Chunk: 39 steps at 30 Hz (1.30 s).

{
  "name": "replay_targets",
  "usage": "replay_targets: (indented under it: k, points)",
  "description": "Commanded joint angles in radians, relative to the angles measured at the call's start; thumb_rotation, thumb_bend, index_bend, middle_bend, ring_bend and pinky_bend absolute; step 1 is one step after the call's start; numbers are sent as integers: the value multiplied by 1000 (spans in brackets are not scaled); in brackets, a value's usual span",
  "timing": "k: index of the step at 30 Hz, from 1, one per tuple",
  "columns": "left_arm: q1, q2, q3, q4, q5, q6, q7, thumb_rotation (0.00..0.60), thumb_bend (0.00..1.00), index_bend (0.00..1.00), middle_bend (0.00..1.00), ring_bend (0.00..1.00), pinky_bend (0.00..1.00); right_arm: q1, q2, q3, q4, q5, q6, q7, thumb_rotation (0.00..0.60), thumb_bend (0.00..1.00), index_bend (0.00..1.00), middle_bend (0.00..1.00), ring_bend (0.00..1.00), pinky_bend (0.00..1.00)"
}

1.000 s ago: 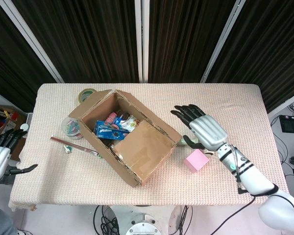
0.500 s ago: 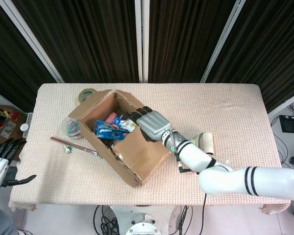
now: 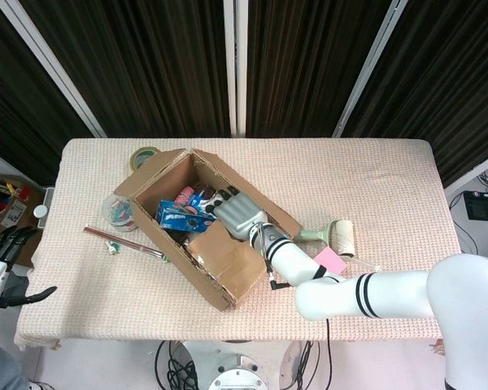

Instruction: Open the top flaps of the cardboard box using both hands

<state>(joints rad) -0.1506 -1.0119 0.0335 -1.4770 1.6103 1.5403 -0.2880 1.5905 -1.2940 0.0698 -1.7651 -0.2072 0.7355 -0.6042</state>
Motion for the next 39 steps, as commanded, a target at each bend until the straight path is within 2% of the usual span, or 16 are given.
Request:
replay_targets:
  k: [1, 10, 16, 20, 25, 30, 39]
  points:
    - [-2, -5, -3, 7, 6, -1, -3, 259, 0, 111, 117, 60, 148, 2, -9, -5, 7, -4, 3, 1, 600, 988, 231, 217, 0, 0]
    - [-5, -12, -15, 10, 11, -3, 8, 236, 0, 111, 126, 60, 148, 13, -15, -12, 12, 1, -7, 9, 600, 1000, 288, 258, 0, 0]
    - [-1, -10, -17, 7, 9, -6, 11, 214, 0, 111, 129, 60, 148, 3, 3, -4, -6, -17, -1, 33, 600, 1000, 397, 384, 0, 0]
    - [2, -4, -17, 7, 6, -8, 6, 207, 0, 112, 134, 60, 148, -7, 36, 7, -30, -33, 5, 54, 600, 1000, 421, 410, 0, 0]
    - [3, 4, -20, -1, 6, -10, -7, 200, 0, 112, 134, 60, 148, -21, 115, 31, -90, -34, -13, 94, 600, 1000, 423, 413, 0, 0]
    - [2, 8, -22, -14, 8, -15, -10, 200, 0, 112, 134, 60, 147, -32, 228, 59, -153, 2, -105, 170, 600, 1000, 420, 443, 0, 0]
    - [-9, 13, -28, -41, 11, -30, -4, 196, 0, 111, 134, 60, 148, -76, 397, 68, -273, -94, -144, 225, 600, 1000, 396, 459, 0, 0]
